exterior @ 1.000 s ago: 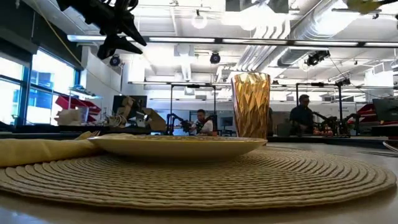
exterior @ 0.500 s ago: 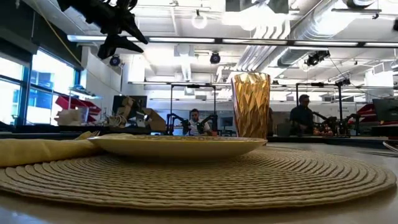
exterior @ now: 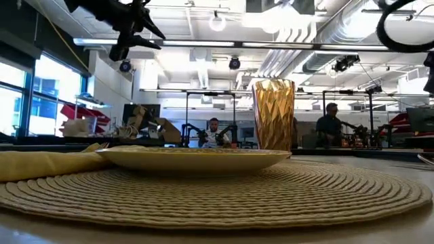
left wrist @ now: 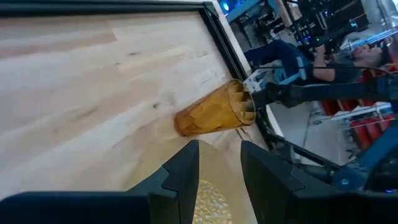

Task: Set table place
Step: Put the bronze knife on the brown placemat to the right of the yellow plate

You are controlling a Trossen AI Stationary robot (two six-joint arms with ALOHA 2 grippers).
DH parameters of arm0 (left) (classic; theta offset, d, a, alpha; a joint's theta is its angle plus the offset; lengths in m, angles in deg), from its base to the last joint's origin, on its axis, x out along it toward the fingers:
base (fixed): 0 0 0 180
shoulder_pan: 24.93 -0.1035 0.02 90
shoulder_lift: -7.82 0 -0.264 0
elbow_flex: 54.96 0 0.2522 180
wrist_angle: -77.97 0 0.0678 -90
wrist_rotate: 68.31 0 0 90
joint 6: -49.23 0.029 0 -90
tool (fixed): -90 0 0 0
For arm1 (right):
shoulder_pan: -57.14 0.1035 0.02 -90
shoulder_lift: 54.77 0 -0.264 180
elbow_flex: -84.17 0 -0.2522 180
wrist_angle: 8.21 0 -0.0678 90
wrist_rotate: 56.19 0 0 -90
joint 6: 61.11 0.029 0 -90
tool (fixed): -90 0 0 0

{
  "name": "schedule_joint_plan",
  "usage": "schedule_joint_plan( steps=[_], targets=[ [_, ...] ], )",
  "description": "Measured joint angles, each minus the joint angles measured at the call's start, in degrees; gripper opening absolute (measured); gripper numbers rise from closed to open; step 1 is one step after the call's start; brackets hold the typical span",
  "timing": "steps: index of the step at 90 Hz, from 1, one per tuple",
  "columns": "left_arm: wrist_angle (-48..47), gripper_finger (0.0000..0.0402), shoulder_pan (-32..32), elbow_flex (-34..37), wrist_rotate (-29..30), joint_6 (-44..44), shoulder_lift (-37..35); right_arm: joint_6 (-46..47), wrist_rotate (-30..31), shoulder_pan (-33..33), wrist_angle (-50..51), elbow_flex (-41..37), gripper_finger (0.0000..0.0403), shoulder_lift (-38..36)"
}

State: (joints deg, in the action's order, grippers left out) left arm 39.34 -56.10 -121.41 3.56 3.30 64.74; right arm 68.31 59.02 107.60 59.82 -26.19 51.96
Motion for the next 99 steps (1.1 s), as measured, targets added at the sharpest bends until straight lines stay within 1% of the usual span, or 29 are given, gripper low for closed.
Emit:
schedule_joint_plan(
  steps=[4,11,18,31,41,51,59,68,76,83,92,99],
  targets=[
    [0.0,0.0101,0.4,0.0,0.1,-0.5,0.0,-0.4,1.4,0.0,0.1,0.4,0.0247,0.0],
    [0.6,0.0101,1.2,0.0,0.3,-1.0,0.0,-0.9,6.2,-0.2,-0.2,1.5,0.0247,-0.2],
    [1.3,0.0101,1.9,0.0,0.7,-1.0,0.0,-0.9,6.9,-0.3,2.8,3.7,0.0247,-0.2],
    [2.5,0.0101,2.7,0.0,0.9,-1.1,0.0,-0.7,6.2,1.1,12.4,8.8,0.0247,-0.3],
    [2.6,0.0101,3.6,0.0,0.9,-1.0,0.0,-0.7,5.6,2.8,18.5,10.0,0.0247,-0.3],
    [2.5,0.0101,4.8,0.0,0.9,-0.9,0.0,-0.8,1.7,5.1,23.6,10.0,0.0247,-0.3],
    [2.6,0.0101,5.8,0.0,0.9,-0.9,0.0,-1.0,-0.7,7.5,26.0,10.0,0.0247,-0.3],
    [2.5,0.0101,6.7,0.0,0.9,-0.9,0.0,-2.3,-0.9,10.0,26.1,10.0,0.0247,-0.3],
    [2.5,0.0101,7.8,0.0,0.9,-0.9,0.0,-0.9,-1.2,11.7,24.9,9.9,0.0247,-0.3],
    [2.6,0.0101,8.6,0.0,1.3,-0.9,0.0,0.5,-0.1,12.3,21.6,8.8,0.0247,-0.3],
    [2.5,0.0101,9.7,0.0,3.1,-0.9,0.0,1.0,3.2,12.0,16.0,6.2,0.0247,0.0],
    [2.6,0.0101,10.4,0.0,3.8,-0.9,0.0,1.5,3.2,11.1,13.0,3.4,0.0247,0.3]
  ],
)
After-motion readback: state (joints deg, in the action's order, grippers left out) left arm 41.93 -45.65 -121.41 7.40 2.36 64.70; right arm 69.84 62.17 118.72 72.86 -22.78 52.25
